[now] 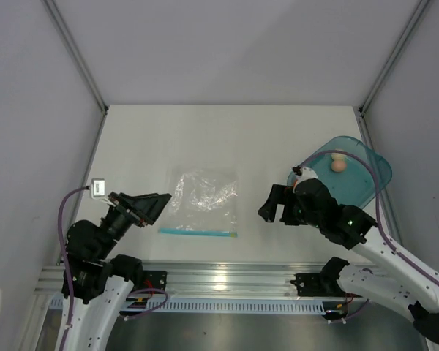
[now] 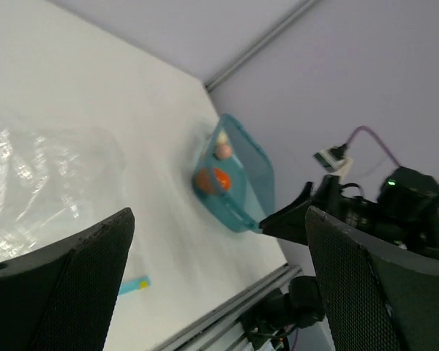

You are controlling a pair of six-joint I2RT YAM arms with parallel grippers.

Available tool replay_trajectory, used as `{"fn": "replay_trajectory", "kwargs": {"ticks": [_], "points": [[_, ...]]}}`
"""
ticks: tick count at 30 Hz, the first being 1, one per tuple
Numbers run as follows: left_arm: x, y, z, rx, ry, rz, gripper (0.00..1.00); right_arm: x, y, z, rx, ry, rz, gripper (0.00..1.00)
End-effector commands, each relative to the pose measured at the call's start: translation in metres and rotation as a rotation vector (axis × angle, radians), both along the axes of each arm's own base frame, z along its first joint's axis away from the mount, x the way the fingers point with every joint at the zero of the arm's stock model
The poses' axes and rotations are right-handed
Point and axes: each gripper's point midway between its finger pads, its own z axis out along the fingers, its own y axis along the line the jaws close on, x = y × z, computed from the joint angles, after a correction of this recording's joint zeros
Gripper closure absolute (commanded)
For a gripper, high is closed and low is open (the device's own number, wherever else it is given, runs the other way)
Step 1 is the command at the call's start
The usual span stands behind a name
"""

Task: Place the food in the zip-top bag and seal the zipper
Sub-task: Pick up the zipper food storage bag at the center of the board.

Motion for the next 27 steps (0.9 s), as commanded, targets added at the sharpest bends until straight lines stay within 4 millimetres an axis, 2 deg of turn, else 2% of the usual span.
{"fn": "replay_trajectory", "kwargs": {"ticks": [1,2,4,5,6,8,9,10,11,12,14,17,21,24,25,27], "points": [[0.0,0.028,-0.011,0.09,0.072,0.161,0.0,0.023,0.016,0.028,-0.1,-0.157,-0.021,0.01],[0.001,0.035,-0.014,0.098,0.091,0.204,0.0,0.017,0.037,0.016,-0.171,-0.151,0.052,0.01],[-0.004,0.051,-0.02,0.13,0.154,0.281,0.01,0.024,0.055,0.024,-0.253,-0.237,0.082,0.01],[-0.001,0.064,-0.027,0.144,0.201,0.36,0.01,0.024,0.072,0.009,-0.325,-0.242,0.127,0.01],[0.002,0.072,-0.035,0.171,0.253,0.405,0.01,0.017,0.093,0.01,-0.366,-0.318,0.208,0.01],[-0.004,0.089,-0.044,0.21,0.338,0.489,0.01,0.016,0.116,0.007,-0.418,-0.36,0.257,0.02],[-0.003,0.093,-0.05,0.221,0.384,0.512,0.01,0.015,0.134,-0.008,-0.474,-0.385,0.318,0.04],[-0.005,0.097,-0.047,0.221,0.396,0.534,0.01,0.015,0.143,-0.013,-0.495,-0.401,0.343,0.05],[-0.008,0.101,-0.056,0.233,0.438,0.555,0.01,0.013,0.153,-0.016,-0.497,-0.415,0.374,0.08],[-0.008,0.106,-0.057,0.232,0.446,0.585,0.0,0.011,0.17,-0.025,-0.481,-0.428,0.416,0.11],[-0.011,0.11,-0.059,0.227,0.45,0.605,0.0,0.004,0.184,-0.036,-0.485,-0.447,0.511,0.22],[-0.015,0.117,-0.063,0.217,0.444,0.644,0.01,-0.001,0.206,-0.056,-0.487,-0.465,0.619,0.22],[-0.019,0.124,-0.056,0.22,0.411,0.675,0.0,-0.006,0.219,-0.088,-0.561,-0.472,0.714,0.23],[-0.022,0.126,-0.048,0.218,0.38,0.676,0.01,-0.004,0.228,-0.09,-0.589,-0.499,0.738,0.25],[-0.022,0.126,-0.046,0.215,0.364,0.674,0.0,-0.004,0.23,-0.097,-0.601,-0.494,0.746,0.29],[-0.026,0.127,-0.041,0.2,0.327,0.677,0.01,-0.004,0.235,-0.102,-0.609,-0.498,0.761,0.3]]}}
